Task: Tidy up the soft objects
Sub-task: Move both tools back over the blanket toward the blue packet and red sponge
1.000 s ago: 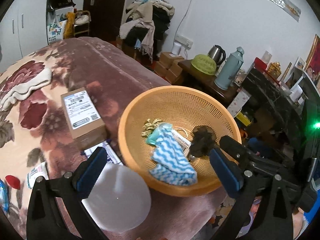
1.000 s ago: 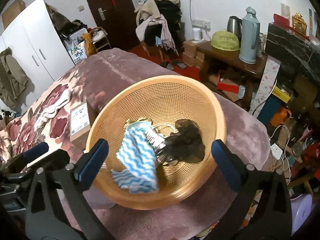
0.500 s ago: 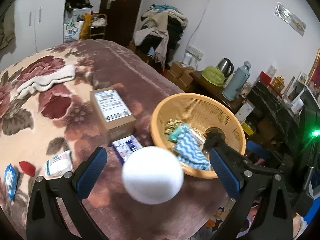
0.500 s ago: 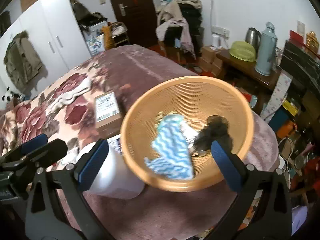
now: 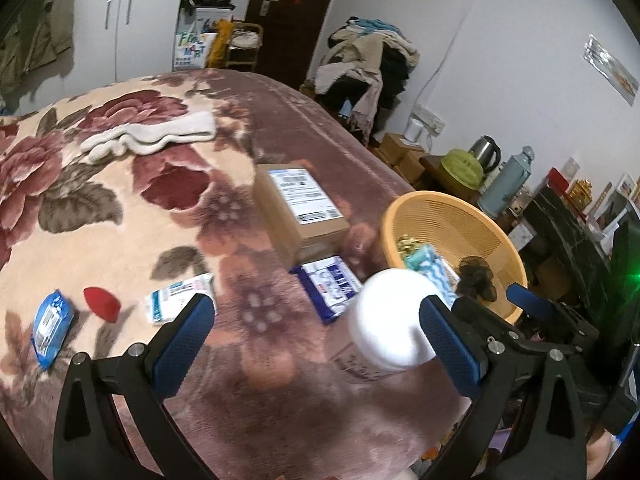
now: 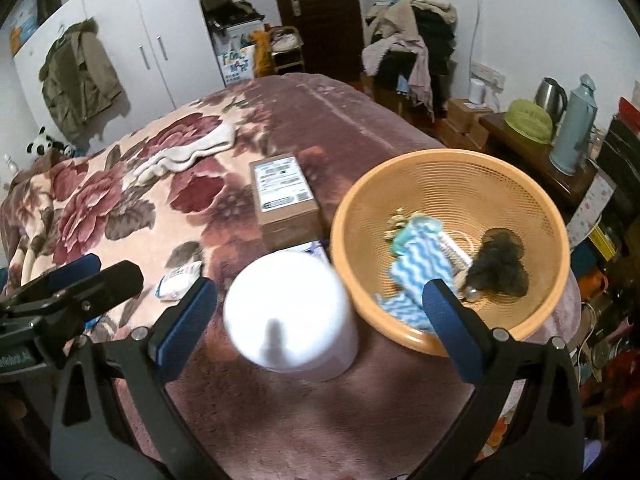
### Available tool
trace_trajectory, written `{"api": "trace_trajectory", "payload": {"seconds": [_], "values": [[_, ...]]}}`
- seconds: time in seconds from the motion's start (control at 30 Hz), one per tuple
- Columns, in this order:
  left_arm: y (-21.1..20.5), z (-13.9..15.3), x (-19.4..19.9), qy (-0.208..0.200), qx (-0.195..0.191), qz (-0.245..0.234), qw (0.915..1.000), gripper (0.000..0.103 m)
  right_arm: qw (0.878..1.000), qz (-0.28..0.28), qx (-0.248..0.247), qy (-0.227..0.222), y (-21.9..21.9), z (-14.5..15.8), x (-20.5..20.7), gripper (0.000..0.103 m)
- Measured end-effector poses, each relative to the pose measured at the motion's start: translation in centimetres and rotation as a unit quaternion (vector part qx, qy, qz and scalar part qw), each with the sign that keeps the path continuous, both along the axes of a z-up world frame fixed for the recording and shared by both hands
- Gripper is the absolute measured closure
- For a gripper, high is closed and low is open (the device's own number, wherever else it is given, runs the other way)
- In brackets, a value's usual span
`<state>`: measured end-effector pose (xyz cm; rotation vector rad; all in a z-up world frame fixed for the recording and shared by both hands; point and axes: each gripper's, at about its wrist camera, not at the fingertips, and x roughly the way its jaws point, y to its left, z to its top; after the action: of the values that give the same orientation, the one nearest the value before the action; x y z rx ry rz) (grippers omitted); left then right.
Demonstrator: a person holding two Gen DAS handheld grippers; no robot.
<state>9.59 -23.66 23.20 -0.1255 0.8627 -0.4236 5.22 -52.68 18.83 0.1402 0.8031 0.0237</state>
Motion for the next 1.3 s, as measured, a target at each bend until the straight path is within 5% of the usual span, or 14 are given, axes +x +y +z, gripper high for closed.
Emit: {"api": "trace_trajectory", "payload": {"seconds": [0.77, 1.1, 1.3], "values": [[9.5, -2.6, -3.1, -0.001, -0.008, 0.060, 0.9981, 0.000, 0.997, 0.074, -0.034, 0.010, 9.1, -2.1, -0.7, 0.000], [14.0, -6.0, -5.0, 0.025, -0.004, 0.085, 0.9960, 0.001, 0.992, 0.112, -0.034, 0.042, 13.4, -5.1, -1.3, 0.000], [17.4, -9.4, -6.1, 0.053, 0.031, 0.096, 0.9935, 0.001, 0.990, 0.123, -0.024, 0.065, 14.9, -7.1, -1.7, 0.000]]}}
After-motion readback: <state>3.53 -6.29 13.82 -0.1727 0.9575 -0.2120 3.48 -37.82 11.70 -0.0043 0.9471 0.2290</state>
